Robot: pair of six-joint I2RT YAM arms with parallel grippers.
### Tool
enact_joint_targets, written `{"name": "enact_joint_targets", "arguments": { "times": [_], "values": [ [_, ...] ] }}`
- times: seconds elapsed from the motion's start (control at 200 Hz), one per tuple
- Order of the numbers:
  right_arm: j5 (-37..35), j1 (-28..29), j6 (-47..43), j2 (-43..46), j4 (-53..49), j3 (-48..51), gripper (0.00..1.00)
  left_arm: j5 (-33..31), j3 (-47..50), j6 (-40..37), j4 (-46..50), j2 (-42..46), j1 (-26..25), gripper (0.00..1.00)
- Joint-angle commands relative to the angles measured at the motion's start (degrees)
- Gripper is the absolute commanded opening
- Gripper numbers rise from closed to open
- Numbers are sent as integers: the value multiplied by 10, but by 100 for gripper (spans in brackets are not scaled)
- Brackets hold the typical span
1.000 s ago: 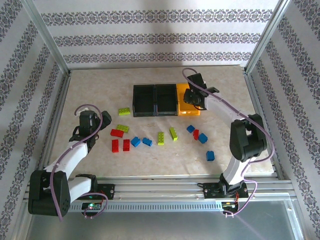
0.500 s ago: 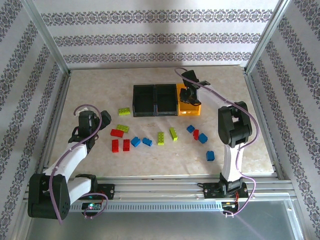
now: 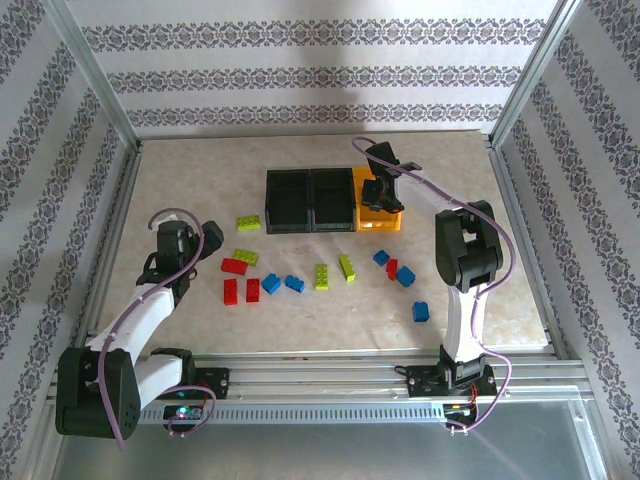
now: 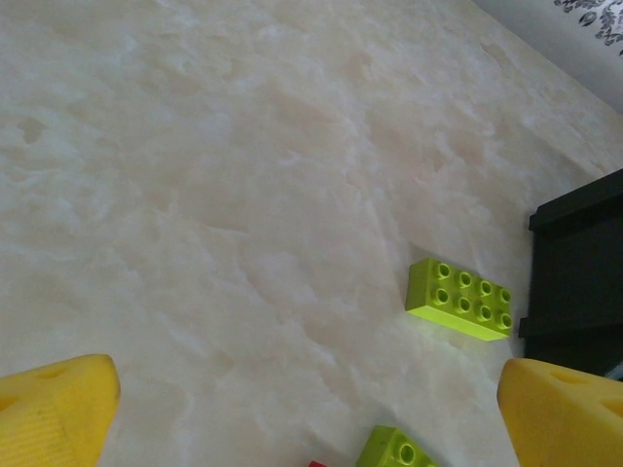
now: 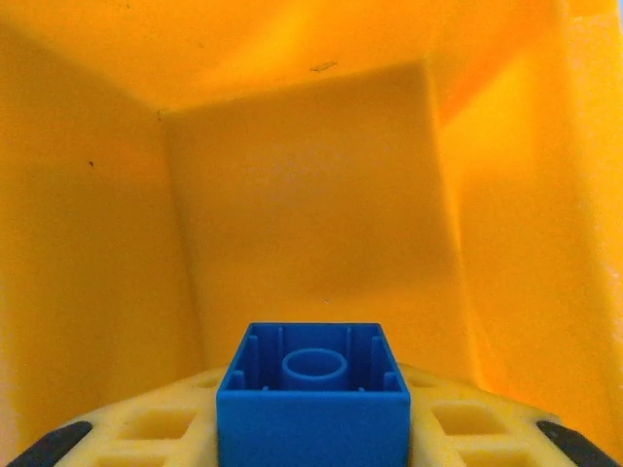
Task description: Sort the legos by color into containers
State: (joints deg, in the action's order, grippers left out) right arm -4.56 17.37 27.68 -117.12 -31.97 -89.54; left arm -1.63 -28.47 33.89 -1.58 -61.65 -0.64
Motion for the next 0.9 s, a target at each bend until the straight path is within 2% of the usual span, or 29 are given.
{"name": "enact_joint_targets", "arguments": {
  "times": [0.0,0.31,0.625,0.779,0.894],
  "values": [
    [0,-2,-7,11,-8,-2,43,15,-24,-18,25,0,2,100],
    [-4,0,-5,41,-6,13,48,37,-55,-38,64,-31,2,100],
    [-20,15,11,113,15,69,56,49,-72,-45,124,-37,1,100],
    [-42,29,9,163,32,116,64,51,-72,-38,167,-24,-3,100],
    [-66,40,11,204,36,152,72,40,-71,-31,222,-7,-25,99]
  ]
}}
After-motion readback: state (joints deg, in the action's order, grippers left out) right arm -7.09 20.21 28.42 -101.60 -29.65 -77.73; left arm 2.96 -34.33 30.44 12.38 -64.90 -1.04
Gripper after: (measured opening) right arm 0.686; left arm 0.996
